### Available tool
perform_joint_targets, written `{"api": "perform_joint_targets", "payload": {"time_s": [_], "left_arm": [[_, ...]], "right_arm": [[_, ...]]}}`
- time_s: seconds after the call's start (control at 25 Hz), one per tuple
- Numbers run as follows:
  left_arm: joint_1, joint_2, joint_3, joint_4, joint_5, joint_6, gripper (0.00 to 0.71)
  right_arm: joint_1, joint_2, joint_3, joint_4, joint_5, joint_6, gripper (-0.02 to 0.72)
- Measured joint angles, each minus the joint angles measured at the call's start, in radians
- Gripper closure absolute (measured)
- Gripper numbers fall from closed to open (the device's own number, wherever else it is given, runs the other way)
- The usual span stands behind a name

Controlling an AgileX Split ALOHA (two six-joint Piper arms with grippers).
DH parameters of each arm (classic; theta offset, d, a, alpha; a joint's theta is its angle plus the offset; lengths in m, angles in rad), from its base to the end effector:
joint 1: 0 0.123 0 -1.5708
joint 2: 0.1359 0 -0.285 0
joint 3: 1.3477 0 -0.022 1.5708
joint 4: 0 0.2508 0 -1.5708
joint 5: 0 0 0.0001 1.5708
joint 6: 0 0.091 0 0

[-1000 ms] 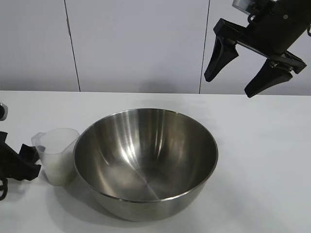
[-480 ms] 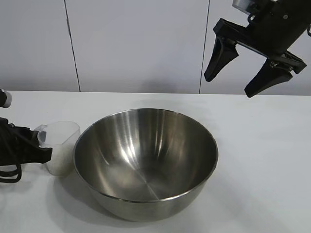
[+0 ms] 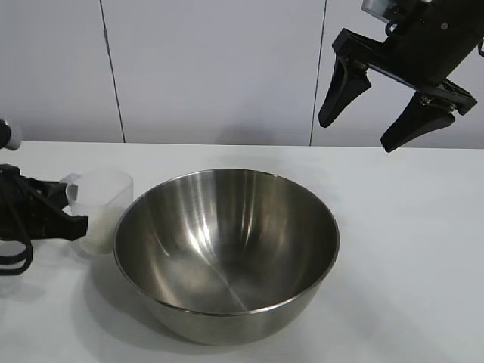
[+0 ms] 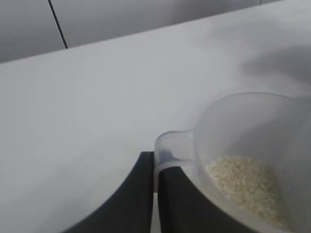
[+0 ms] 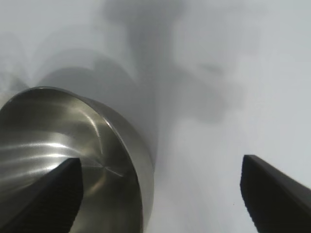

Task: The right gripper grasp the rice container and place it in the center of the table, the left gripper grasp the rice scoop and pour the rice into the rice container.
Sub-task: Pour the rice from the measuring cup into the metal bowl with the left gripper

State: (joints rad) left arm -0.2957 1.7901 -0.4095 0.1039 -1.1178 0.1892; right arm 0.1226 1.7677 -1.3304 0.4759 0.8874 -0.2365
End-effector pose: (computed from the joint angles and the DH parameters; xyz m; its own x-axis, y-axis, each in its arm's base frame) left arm 0.2636 -0.0892 0.1389 -0.0766 0.2655 -0.9611 0.4069 0.8883 0.2130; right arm 0.3619 0.0772 0.2484 -0.9340 -0.0416 -0.3548 -0.1765 0.9172 0.3571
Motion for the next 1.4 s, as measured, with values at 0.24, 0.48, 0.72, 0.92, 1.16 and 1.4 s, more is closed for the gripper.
{"api": "perform_joint_targets", "payload": {"time_s": [0.24, 0.48, 0.72, 0.92, 1.16, 1.4], "left_arm": [[-0.033, -0.184, -0.148, 0.04, 0.397, 0.192, 0.7], [-0.162, -0.244, -0.29, -0.042, 0.673, 0.557, 0.7], [-0.308, -0.242, -0.303, -0.28, 0.715, 1.014, 0.7], [-0.401, -0.242, -0.303, -0.39, 0.672, 1.333, 0.7], [-0.435, -0.196, -0.308, -0.28, 0.638, 1.579, 0.7], [-0.435, -0.095, -0.309, -0.087, 0.617, 1.662, 0.7]], "right_arm": [[0.0, 0.0, 0.0, 0.0, 0.0, 0.0, 0.093], [0.0, 0.0, 0.0, 0.0, 0.0, 0.0, 0.093], [0.0, 0.0, 0.0, -0.012, 0.0, 0.0, 0.093], [0.0, 0.0, 0.0, -0.023, 0.001, 0.0, 0.093], [0.0, 0.0, 0.0, -0.031, 0.003, 0.0, 0.093], [0.0, 0.0, 0.0, -0.041, 0.012, 0.0, 0.093]]}}
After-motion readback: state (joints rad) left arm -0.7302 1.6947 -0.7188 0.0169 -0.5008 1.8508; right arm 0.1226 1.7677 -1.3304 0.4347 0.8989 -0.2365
